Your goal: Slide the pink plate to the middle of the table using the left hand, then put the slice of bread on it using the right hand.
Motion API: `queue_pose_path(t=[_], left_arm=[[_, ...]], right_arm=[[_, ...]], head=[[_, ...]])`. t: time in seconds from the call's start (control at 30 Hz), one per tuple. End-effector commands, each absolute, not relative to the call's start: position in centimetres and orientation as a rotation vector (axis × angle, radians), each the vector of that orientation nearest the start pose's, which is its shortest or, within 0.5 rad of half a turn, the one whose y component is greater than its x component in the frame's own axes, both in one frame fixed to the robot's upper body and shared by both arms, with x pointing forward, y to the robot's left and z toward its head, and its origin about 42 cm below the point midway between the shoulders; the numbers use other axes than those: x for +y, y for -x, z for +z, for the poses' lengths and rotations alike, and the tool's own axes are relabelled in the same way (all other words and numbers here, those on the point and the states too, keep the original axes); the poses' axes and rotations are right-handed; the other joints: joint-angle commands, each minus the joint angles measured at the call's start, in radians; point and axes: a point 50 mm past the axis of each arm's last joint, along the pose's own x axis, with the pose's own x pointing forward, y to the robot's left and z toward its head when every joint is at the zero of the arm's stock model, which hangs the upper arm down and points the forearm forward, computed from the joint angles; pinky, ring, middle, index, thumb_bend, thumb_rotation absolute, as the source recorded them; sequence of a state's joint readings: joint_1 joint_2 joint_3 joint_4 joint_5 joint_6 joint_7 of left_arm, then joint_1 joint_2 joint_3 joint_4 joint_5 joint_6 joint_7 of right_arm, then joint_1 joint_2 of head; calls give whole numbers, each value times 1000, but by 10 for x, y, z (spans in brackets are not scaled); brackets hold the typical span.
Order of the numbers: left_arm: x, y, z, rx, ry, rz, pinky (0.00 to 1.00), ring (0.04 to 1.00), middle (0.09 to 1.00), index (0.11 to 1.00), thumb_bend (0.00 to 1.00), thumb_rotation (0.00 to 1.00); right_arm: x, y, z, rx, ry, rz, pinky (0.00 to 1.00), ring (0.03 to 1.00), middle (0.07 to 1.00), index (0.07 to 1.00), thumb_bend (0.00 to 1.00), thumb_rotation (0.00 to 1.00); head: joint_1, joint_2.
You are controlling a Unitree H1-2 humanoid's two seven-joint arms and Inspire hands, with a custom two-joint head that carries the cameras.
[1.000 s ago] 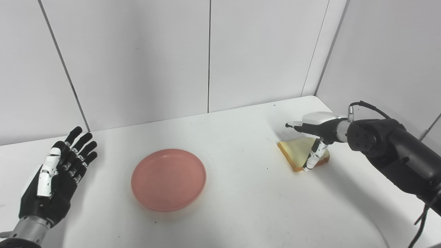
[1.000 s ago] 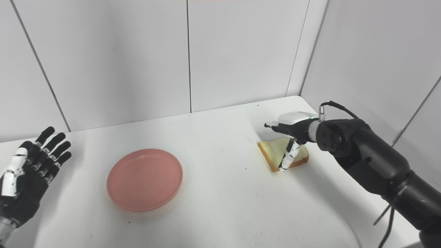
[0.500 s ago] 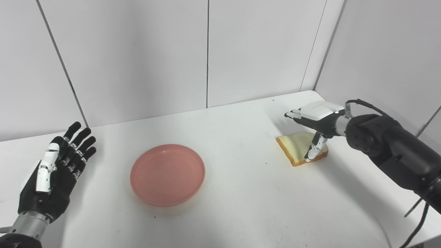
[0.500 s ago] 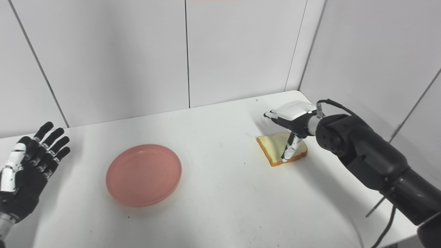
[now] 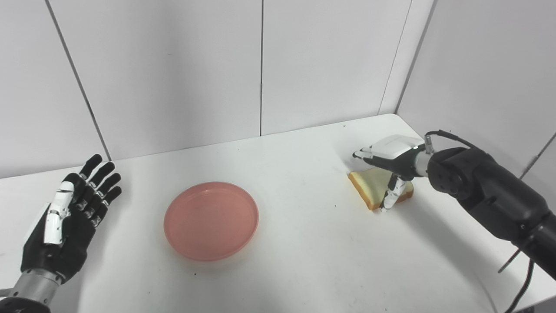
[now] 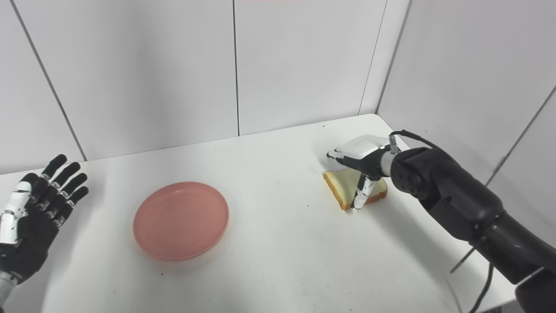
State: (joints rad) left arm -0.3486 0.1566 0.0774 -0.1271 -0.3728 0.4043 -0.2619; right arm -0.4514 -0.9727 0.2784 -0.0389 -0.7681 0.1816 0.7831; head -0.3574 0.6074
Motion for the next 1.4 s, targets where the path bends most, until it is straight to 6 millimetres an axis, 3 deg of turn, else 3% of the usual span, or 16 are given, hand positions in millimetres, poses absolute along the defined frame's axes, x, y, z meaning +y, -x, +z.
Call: queue_pose_path(t=[0.0, 0.4, 0.7, 0.97, 1.17, 1.27, 1.3, 1.33, 1.37], left_arm=[[232, -375, 245, -161, 178, -406, 967, 946, 948, 937, 422, 1000], [231, -372, 247, -161, 181, -405, 970, 947, 949, 940, 418, 1000], [232, -371, 248, -157, 179, -405, 970, 947, 946, 939, 419, 1000], [231, -371, 248, -155, 178, -399, 962, 941, 942, 934, 420, 1000], [232, -371, 247, -153, 179, -409, 963, 945, 947, 938, 424, 1000], [231, -371, 246, -152, 179, -407, 964, 944, 944, 934, 426, 1000], [231, -371, 246, -152, 179, -407, 966, 944, 943, 933, 426, 1000], [231, -371, 246, -151, 180, -407, 966, 944, 943, 933, 426, 1000], [231, -371, 246, -151, 180, -408, 968, 945, 944, 934, 425, 1000]], right_arm=[[-423, -385, 320, 397, 1778, 356, 998, 1000, 1000, 1000, 1000, 309], [-430, -389, 302, 452, 1807, 394, 1000, 1000, 1000, 1000, 1000, 327], [-436, -395, 304, 453, 1855, 361, 1000, 1000, 1000, 1000, 1000, 361], [-447, -401, 312, 479, 1817, 315, 1000, 1000, 1000, 1000, 1000, 307], [-456, -406, 305, 465, 1745, 277, 976, 1000, 1000, 1000, 1000, 254], [-455, -414, 298, 429, 1681, 245, 835, 912, 939, 948, 996, 172], [-454, -416, 296, 417, 1671, 237, 668, 788, 844, 881, 981, 131], [-452, -417, 294, 398, 1660, 228, 651, 776, 835, 874, 980, 127], [-451, -419, 291, 370, 1647, 226, 522, 648, 733, 825, 949, 83]], head=[[3, 1], [5, 9], [6, 13], [9, 11], [12, 9], [13, 9], [13, 9], [13, 9], [13, 9]])
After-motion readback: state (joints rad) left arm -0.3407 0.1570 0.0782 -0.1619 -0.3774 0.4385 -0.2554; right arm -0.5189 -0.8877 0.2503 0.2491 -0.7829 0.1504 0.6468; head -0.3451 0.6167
